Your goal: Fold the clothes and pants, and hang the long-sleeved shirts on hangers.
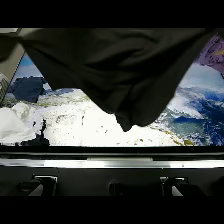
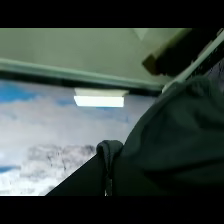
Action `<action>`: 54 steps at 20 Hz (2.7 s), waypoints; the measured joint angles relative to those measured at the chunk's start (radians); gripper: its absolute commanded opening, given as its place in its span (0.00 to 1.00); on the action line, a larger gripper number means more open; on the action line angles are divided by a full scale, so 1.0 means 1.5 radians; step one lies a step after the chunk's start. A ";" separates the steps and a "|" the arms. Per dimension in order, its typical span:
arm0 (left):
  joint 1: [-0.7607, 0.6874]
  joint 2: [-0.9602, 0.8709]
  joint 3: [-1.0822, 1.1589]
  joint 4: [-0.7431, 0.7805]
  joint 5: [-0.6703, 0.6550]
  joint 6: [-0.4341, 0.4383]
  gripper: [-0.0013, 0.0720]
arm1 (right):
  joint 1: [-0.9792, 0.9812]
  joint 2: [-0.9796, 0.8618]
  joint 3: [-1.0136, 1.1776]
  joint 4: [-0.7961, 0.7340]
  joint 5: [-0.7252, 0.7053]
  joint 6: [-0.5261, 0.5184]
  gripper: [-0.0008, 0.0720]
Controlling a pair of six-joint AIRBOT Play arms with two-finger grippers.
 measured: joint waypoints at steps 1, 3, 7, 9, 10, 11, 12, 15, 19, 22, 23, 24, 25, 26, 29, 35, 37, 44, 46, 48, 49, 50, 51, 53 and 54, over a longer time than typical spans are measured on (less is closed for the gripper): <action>0.003 0.022 0.010 0.003 -0.004 -0.001 0.04 | 0.000 0.021 0.018 -0.006 -0.016 -0.004 0.07; 0.006 0.065 0.024 0.009 -0.011 -0.006 0.04 | 0.000 0.062 0.039 -0.020 -0.039 -0.009 0.07; 0.009 0.121 0.035 0.032 -0.012 -0.043 0.04 | 0.000 0.109 0.055 -0.104 -0.025 0.025 0.07; 0.010 0.125 0.031 0.061 -0.012 -0.073 0.04 | 0.000 0.094 0.058 -0.159 -0.005 0.061 0.07; 0.010 0.119 0.026 0.081 -0.013 -0.089 0.04 | 0.000 0.072 0.058 -0.178 0.003 0.077 0.07; 0.010 0.109 0.019 0.099 -0.013 -0.102 0.04 | 0.000 0.045 0.059 -0.188 0.012 0.089 0.07; 0.010 0.092 0.011 0.120 -0.013 -0.109 0.04 | 0.000 0.008 0.059 -0.190 0.022 0.098 0.07; 0.010 0.008 -0.015 0.164 -0.010 -0.126 0.04 | 0.001 -0.135 0.059 -0.156 0.062 0.114 0.07; 0.010 -0.151 -0.044 0.184 0.035 -0.135 0.04 | 0.003 -0.343 0.059 -0.034 0.124 0.121 0.07; 0.010 -0.272 -0.052 0.190 0.093 -0.135 0.04 | 0.027 -0.469 0.060 0.041 0.139 0.120 0.07; 0.010 -0.311 -0.054 0.193 0.111 -0.137 0.04 | 0.041 -0.506 0.060 0.055 0.138 0.114 0.07; 0.010 -0.343 -0.055 0.193 0.126 -0.137 0.04 | 0.056 -0.537 0.060 0.066 0.135 0.109 0.07; 0.010 -0.374 -0.055 0.193 0.138 -0.137 0.04 | 0.071 -0.562 0.060 0.073 0.132 0.105 0.07; 0.010 -0.399 -0.056 0.192 0.142 -0.137 0.04 | 0.086 -0.585 0.060 0.078 0.125 0.101 0.07; 0.010 -0.453 -0.057 0.181 0.132 -0.138 0.04 | 0.116 -0.629 0.060 0.084 0.101 0.101 0.15; 0.012 -0.471 -0.057 0.172 0.034 -0.139 0.04 | 0.096 -0.613 0.060 0.087 -0.004 0.098 0.54; 0.014 -0.463 -0.057 0.172 -0.004 -0.139 0.04 | 0.058 -0.575 0.060 0.076 -0.082 0.050 0.54; 0.021 -0.437 -0.057 0.171 -0.098 -0.137 0.04 | -0.174 -0.355 -0.208 0.065 -0.215 -0.055 0.60; 0.021 -0.435 -0.057 0.171 -0.106 -0.137 0.04 | -0.223 -0.275 -0.363 0.065 -0.201 -0.080 0.71; 0.021 -0.435 -0.057 0.171 -0.112 -0.137 0.04 | -0.250 -0.211 -0.511 0.062 -0.180 -0.096 0.76; 0.021 -0.434 -0.057 0.171 -0.115 -0.137 0.04 | -0.257 -0.191 -0.568 0.061 -0.173 -0.098 0.76; 0.021 -0.434 -0.057 0.171 -0.116 -0.137 0.04 | -0.262 -0.175 -0.618 0.061 -0.166 -0.102 0.76; 0.021 -0.434 -0.057 0.171 -0.117 -0.137 0.04 | -0.266 -0.163 -0.664 0.061 -0.158 -0.104 0.76; 0.021 -0.434 -0.057 0.171 -0.118 -0.137 0.04 | -0.271 -0.148 -0.725 0.063 -0.139 -0.108 0.75; 0.021 -0.434 -0.057 0.171 -0.119 -0.137 0.04 | -0.273 -0.144 -0.744 0.066 -0.126 -0.108 0.74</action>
